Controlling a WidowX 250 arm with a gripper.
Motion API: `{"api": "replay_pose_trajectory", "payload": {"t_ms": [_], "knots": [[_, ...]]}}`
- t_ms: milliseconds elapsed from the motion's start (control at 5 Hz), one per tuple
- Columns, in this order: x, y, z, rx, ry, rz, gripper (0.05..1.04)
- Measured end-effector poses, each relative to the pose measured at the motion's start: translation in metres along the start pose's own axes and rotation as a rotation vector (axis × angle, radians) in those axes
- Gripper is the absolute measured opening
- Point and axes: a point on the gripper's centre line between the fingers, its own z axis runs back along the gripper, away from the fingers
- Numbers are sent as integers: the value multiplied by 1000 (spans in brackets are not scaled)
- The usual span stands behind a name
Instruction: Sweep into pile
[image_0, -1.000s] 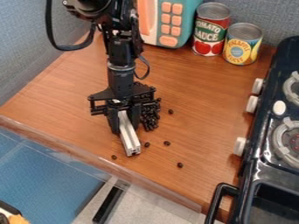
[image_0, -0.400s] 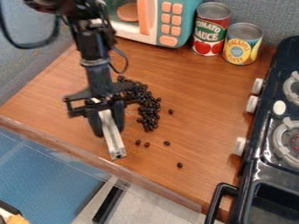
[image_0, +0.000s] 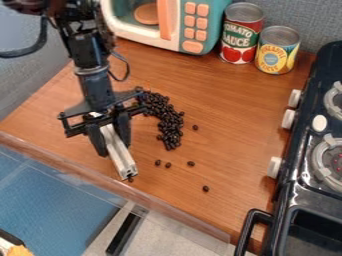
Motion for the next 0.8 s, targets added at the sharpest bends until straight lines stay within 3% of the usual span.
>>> {"api": "replay_pose_trajectory", "payload": {"t_ms": [200, 600, 800], "knots": [[5, 8, -9, -31, 68, 181, 392], [7, 16, -17, -46, 173, 346, 392], [8, 18, -17, -35, 168, 335, 392]]}}
